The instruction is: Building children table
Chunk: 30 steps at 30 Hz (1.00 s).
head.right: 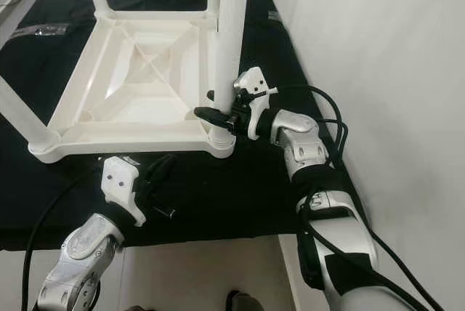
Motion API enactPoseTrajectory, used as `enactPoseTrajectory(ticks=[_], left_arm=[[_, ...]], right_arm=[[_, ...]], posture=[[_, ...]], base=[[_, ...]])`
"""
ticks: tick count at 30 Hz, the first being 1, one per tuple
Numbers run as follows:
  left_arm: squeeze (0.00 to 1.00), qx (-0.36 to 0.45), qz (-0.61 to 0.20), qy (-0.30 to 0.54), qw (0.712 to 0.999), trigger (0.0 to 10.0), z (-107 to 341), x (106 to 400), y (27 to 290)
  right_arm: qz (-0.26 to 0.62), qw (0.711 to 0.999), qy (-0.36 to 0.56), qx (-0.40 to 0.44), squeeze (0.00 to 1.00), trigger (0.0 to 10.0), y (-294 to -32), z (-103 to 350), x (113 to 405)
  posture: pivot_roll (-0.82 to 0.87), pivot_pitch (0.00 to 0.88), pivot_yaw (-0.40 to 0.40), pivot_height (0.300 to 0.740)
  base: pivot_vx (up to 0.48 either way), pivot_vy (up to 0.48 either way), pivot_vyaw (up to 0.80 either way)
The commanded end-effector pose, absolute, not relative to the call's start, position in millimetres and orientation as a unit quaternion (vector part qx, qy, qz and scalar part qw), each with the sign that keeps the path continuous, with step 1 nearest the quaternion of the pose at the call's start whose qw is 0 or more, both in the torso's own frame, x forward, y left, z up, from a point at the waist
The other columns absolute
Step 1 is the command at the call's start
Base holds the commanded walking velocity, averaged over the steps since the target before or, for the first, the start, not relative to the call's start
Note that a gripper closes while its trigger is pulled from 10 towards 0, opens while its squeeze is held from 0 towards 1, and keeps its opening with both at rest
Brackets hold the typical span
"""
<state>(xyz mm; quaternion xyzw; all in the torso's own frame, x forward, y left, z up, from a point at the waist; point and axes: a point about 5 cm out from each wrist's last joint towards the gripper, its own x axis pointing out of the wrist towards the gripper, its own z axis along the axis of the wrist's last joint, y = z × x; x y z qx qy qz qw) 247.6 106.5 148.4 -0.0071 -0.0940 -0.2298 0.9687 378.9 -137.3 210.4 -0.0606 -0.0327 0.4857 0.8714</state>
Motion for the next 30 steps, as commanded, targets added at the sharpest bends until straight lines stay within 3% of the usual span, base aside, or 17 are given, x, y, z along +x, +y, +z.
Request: enactPoseTrajectory(ticks=[1,9,11,12,13,14,16,17,19,24,25,26,27,30], left_arm=[[0.00,-0.010,-0.229,-0.079,0.970,10.0,142,246,106],[0.00,-0.011,-0.232,-0.077,0.970,10.0,141,246,107],[0.00,-0.010,-0.231,-0.077,0.970,10.0,142,245,108],[0.00,-0.010,-0.231,-0.077,0.970,10.0,142,245,108],[0.00,-0.008,-0.230,-0.077,0.970,10.0,142,245,109],[0.00,-0.008,-0.229,-0.078,0.970,10.0,143,245,110],[0.00,-0.007,-0.229,-0.079,0.970,10.0,144,246,111],[0.00,-0.007,-0.229,-0.079,0.970,10.0,144,246,111],[0.00,-0.006,-0.229,-0.077,0.970,10.0,143,247,114],[0.00,-0.008,-0.233,-0.075,0.970,10.0,143,249,113],[0.00,-0.008,-0.230,-0.076,0.970,10.0,143,250,113],[0.00,-0.008,-0.228,-0.076,0.971,10.0,143,250,114],[0.00,-0.008,-0.226,-0.076,0.971,10.0,143,250,114],[0.00,-0.007,-0.228,-0.076,0.971,10.0,143,250,114]], right_arm=[[0.497,0.866,-0.006,-0.042,0.00,0.0,-135,193,375],[0.453,0.890,0.006,-0.052,0.00,0.0,-149,181,375],[0.343,0.938,0.018,-0.050,0.00,0.0,-157,171,377],[0.343,0.938,0.018,-0.050,0.00,0.0,-157,171,377],[0.236,0.971,0.019,-0.038,0.00,0.0,-158,163,376],[0.205,0.978,0.032,0.012,0.00,0.0,-139,145,360],[0.233,0.970,0.033,0.055,0.00,0.0,-101,126,326],[0.233,0.970,0.033,0.055,0.00,0.0,-101,126,326],[0.267,0.963,-0.013,-0.035,0.00,0.0,-90,138,325],[0.250,0.968,0.005,-0.021,0.00,0.0,-99,139,342],[0.235,0.971,0.004,-0.032,0.00,3.2,-100,141,344],[0.223,0.974,0.002,-0.040,0.00,3.2,-101,142,346],[0.208,0.977,0.002,-0.044,0.00,10.0,-101,144,344],[0.217,0.976,-0.009,-0.033,0.00,10.0,-99,150,341]], posture=[[0.03,0.151,-0.027,0.740],[0.03,0.150,-0.020,0.740],[0.03,0.153,-0.025,0.740],[0.03,0.153,-0.025,0.740],[0.03,0.158,-0.025,0.740],[0.03,0.167,-0.020,0.740],[0.03,0.171,-0.015,0.740],[0.03,0.171,-0.015,0.740],[0.03,0.161,0.002,0.740],[0.04,0.157,-0.009,0.740],[0.03,0.158,-0.001,0.740],[0.03,0.158,0.001,0.740],[0.03,0.157,0.002,0.740],[0.03,0.157,0.000,0.740]], base=[[0.000,0.000,0.00],[0.000,0.000,0.00],[0.000,0.000,0.00],[0.000,0.000,0.00],[0.000,0.000,0.00],[0.000,0.000,0.00],[0.000,0.000,0.00],[0.000,0.000,0.00],[0.000,0.000,0.00],[0.000,0.000,0.00],[0.000,0.000,0.00],[0.000,0.000,0.00],[0.000,0.000,0.00],[0.000,0.000,0.00]])
